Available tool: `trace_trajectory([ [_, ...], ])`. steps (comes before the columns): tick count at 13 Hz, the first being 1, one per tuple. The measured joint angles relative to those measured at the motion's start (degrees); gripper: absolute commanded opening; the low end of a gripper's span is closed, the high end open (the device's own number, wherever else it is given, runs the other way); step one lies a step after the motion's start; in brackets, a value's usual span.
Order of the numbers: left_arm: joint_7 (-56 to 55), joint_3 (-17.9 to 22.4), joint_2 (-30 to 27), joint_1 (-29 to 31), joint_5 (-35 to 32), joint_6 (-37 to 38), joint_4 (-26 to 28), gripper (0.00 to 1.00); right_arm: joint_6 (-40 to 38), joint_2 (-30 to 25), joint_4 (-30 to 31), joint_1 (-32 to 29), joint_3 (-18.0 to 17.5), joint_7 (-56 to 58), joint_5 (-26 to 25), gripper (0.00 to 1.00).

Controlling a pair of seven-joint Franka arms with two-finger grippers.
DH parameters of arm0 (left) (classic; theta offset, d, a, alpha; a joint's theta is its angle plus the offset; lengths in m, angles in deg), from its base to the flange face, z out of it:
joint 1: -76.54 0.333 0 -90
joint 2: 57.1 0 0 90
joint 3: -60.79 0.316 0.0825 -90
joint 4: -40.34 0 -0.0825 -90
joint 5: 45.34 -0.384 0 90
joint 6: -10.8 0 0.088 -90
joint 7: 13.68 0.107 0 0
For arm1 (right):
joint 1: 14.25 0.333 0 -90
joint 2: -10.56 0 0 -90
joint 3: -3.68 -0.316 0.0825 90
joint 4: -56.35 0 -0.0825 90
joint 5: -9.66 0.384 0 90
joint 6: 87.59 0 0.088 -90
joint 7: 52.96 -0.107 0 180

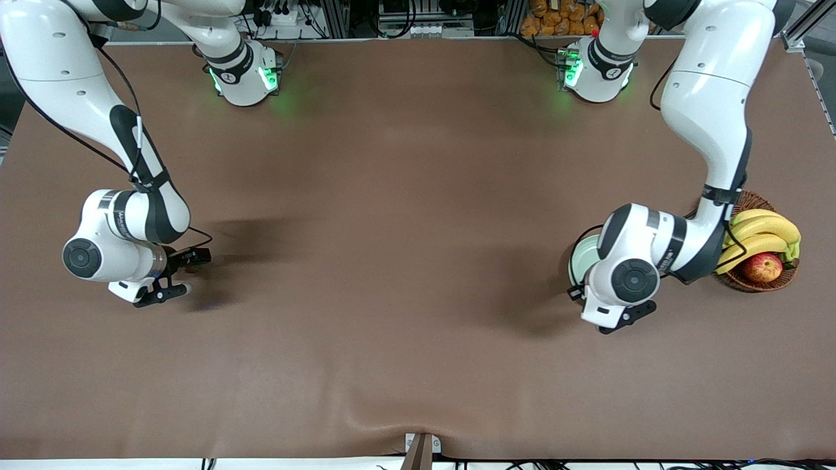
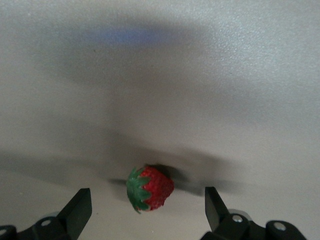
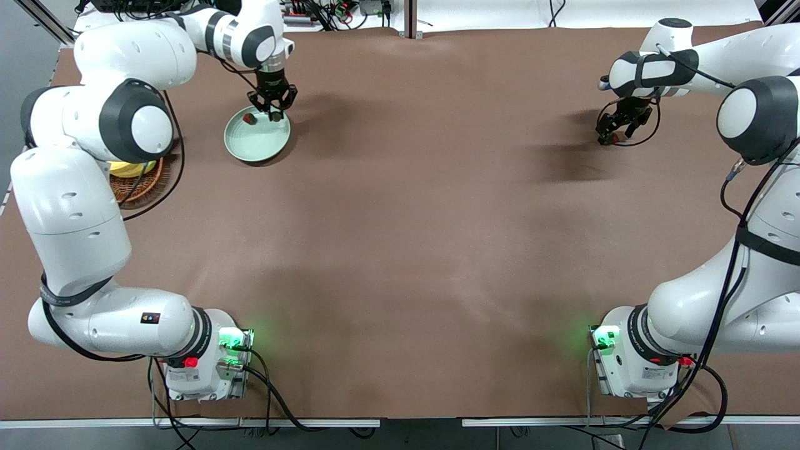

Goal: Collect all strawberries into plate
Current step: 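Grasp the third red strawberry with the right gripper, then carry the strawberry to mid-table and release it with the right gripper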

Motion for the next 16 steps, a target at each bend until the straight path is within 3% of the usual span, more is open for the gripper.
trace_trajectory([
  [1, 2.4, 0.0, -0.1, 1.1, -0.3, 0.0, 0.6, 0.74, 0.2, 0.2, 0.0, 0.0, 0.0, 0.0, 0.0, 0.92],
  [2, 4.7, 0.0, -0.1, 2.4, -0.4, 0.0, 1.0, 0.97, 0.6, 0.4, 0.0, 0.0, 0.0, 0.0, 0.0, 0.65],
  [4, 7.1, -0.1, -0.3, 4.4, -0.4, 0.0, 1.2, 1.0, 1.4, 0.8, 0.0, 0.0, 0.0, 0.0, 0.0, 0.15],
  [5, 7.1, -0.1, -0.8, 4.6, -0.4, -0.1, 1.2, 1.0, 1.5, 0.9, 0.0, 0.0, 0.1, 0.0, -0.1, 0.0],
  [12, 7.3, -0.2, -9.6, 6.0, -0.4, 0.0, 0.9, 1.0, 2.0, 0.4, -2.0, 0.2, -0.6, 0.4, -0.2, 0.0],
  [16, 9.6, -0.4, -13.6, 6.4, -0.4, 0.0, 0.8, 1.0, 2.0, -0.2, -9.2, 5.2, -6.9, 1.9, -0.2, 0.0],
])
